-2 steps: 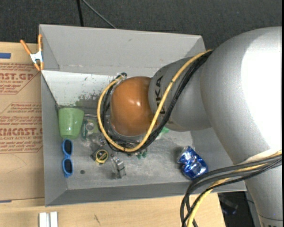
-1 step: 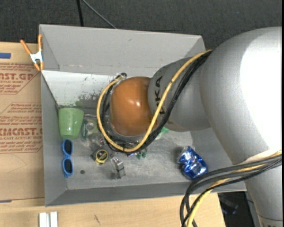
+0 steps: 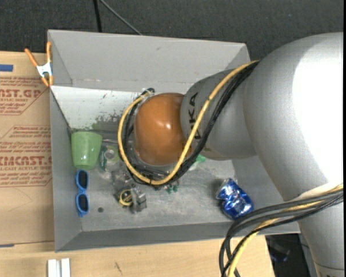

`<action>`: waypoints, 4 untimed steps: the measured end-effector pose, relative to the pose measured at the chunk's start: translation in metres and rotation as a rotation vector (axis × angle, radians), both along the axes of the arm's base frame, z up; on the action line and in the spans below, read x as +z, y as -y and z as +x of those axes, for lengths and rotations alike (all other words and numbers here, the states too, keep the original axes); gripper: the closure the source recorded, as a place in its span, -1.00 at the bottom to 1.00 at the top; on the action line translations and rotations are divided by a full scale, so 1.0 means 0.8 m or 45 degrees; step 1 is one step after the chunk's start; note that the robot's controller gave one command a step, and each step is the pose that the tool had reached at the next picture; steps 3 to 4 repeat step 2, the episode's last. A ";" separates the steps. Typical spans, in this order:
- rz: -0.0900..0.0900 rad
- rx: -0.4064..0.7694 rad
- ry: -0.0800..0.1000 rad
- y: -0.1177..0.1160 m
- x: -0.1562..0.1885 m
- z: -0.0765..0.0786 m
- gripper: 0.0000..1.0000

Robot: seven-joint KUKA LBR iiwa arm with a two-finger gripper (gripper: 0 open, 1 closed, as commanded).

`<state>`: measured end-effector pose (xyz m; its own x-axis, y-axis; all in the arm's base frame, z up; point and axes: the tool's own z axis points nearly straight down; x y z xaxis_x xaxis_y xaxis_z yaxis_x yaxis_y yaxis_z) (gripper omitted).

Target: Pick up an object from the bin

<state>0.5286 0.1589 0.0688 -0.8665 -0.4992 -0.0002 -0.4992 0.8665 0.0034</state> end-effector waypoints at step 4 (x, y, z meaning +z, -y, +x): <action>-0.001 -0.001 0.008 -0.002 0.070 0.002 1.00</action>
Offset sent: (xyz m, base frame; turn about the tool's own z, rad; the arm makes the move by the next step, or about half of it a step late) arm 0.0002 -0.0001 0.0161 0.0000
